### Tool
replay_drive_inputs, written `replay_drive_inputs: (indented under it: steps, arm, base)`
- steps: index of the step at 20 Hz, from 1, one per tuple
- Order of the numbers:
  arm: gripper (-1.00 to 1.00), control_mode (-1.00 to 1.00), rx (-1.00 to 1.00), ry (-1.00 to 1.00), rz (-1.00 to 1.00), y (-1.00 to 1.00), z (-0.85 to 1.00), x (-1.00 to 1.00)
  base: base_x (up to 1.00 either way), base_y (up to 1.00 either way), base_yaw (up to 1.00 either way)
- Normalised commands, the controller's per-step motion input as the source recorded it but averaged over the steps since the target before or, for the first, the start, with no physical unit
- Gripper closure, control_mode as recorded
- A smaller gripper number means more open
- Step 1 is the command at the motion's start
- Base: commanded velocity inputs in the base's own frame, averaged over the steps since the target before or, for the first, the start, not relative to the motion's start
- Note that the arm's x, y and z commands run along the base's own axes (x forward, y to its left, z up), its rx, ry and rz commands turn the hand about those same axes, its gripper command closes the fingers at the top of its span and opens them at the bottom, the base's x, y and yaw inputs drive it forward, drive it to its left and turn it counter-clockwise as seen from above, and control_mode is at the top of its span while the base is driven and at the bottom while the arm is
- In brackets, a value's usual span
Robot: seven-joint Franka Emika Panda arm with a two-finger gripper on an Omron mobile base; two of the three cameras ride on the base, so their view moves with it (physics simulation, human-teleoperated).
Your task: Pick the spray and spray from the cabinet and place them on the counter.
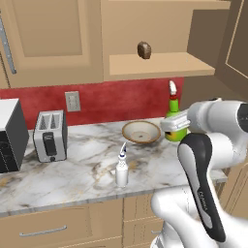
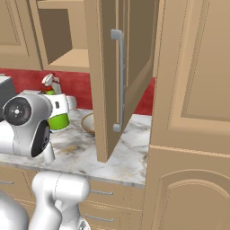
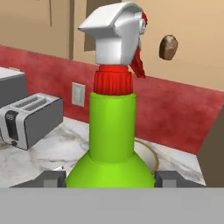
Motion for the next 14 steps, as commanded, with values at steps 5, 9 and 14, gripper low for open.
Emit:
replay_drive_inputs:
  steps: [5, 9, 14]
  arm:
    - [1.00, -1.00, -0.04, -0.01, -0.01, 0.03, -0.49, 0.22]
    - [1.00, -1.00, 0.00, 0.00, -0.04, 0.00, -0.53, 0.18]
    - [1.00, -1.00, 0.01, 0.00, -0.04, -0.06, -0.69, 0.05]
  base:
    - [0.00, 0.00, 0.00]
    - [0.00, 0.00, 0.00]
    - [0.00, 0.00, 0.00]
